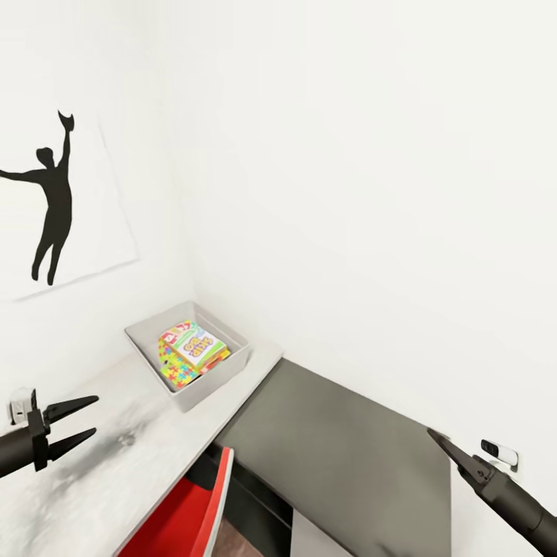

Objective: Put all the toys in the child's room - the three board games (two on the bed and one on the table), the two jigsaw puzzles on the table, and the tennis ball on the table - inside the toy box on the table in the child's room.

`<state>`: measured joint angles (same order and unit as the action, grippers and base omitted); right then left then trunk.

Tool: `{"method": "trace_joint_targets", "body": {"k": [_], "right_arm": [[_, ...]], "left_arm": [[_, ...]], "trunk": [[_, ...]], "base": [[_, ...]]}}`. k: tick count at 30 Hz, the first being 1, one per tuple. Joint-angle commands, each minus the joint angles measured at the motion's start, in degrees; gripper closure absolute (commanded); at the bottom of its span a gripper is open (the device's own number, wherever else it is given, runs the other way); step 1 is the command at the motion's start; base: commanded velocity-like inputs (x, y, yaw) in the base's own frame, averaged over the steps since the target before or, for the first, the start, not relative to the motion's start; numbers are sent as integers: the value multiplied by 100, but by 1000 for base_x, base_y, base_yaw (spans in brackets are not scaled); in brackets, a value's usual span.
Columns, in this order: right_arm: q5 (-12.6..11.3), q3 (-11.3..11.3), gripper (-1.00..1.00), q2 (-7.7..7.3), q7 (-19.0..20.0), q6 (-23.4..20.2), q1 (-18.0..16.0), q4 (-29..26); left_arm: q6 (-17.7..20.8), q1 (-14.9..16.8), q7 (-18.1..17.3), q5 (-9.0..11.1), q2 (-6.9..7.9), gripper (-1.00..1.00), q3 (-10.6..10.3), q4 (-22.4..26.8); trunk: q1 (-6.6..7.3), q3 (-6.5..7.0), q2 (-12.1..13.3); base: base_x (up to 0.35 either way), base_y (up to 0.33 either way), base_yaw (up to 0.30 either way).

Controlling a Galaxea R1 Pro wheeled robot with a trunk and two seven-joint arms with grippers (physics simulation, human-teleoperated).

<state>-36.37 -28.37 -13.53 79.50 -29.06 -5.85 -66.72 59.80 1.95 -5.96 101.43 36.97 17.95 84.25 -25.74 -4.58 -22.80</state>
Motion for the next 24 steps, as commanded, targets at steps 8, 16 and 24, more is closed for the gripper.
{"method": "trace_joint_targets", "body": {"k": [8,16,24], "right_arm": [[-21,0,-100,6,12,-48,-4,1],[-19,5,-100,9,-1,-47,-4,1],[21,7,-100,11,-43,-45,-4,-39]], "left_arm": [[20,7,-63,-62,35,-100,-17,-7],[20,6,-63,-62,30,-100,-20,3],[20,7,-62,-62,31,-100,-20,5]], "trunk": [[-4,62,-12],[-4,137,-12],[-4,168,-12]], "base": [[0,0,67],[-28,0,71],[-204,0,48]]}}
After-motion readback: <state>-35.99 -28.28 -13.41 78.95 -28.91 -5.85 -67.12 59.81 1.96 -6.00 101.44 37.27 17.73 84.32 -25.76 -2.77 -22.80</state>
